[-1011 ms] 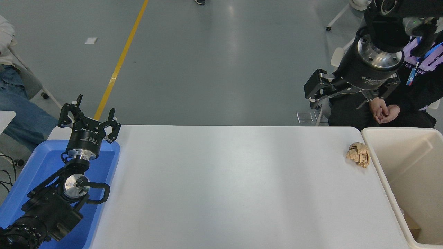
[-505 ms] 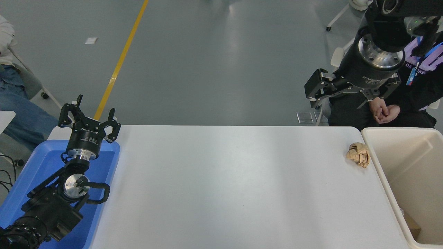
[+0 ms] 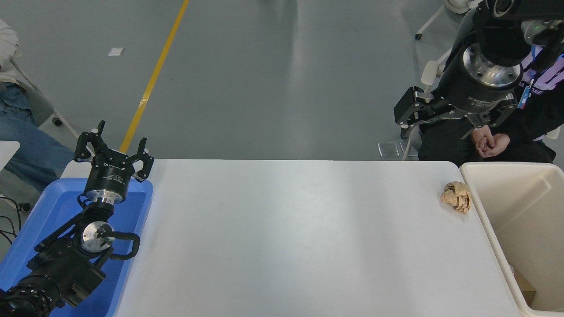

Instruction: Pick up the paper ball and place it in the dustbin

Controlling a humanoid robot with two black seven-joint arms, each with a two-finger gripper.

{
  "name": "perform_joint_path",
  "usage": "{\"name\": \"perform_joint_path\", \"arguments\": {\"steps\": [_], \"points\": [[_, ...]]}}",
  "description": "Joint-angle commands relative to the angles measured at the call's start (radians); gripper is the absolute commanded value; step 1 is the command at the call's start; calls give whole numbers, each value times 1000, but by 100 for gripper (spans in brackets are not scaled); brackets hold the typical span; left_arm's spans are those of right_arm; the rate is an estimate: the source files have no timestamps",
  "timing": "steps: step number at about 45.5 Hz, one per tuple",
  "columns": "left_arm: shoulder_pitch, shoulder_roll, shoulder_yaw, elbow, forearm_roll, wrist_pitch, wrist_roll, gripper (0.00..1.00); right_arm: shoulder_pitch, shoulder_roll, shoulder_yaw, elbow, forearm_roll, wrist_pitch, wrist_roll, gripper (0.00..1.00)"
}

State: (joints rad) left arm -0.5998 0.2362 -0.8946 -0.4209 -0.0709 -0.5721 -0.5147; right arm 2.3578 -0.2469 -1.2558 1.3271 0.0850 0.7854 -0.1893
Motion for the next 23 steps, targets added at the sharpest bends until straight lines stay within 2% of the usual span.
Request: {"name": "perform_joint_path", "arguments": {"steps": [1,12,23], "points": [[0,0,0,1,0,0,-1,99,-60,-48,-2,-3,-13,-83,-1,100],[0,0,0,1,0,0,-1,99,-232,-104,1,-68,-19,-340,-1,100],[2,0,0,-1,0,0,-1,99,-485,-95,1,-213,-48,-515,-1,100]]}}
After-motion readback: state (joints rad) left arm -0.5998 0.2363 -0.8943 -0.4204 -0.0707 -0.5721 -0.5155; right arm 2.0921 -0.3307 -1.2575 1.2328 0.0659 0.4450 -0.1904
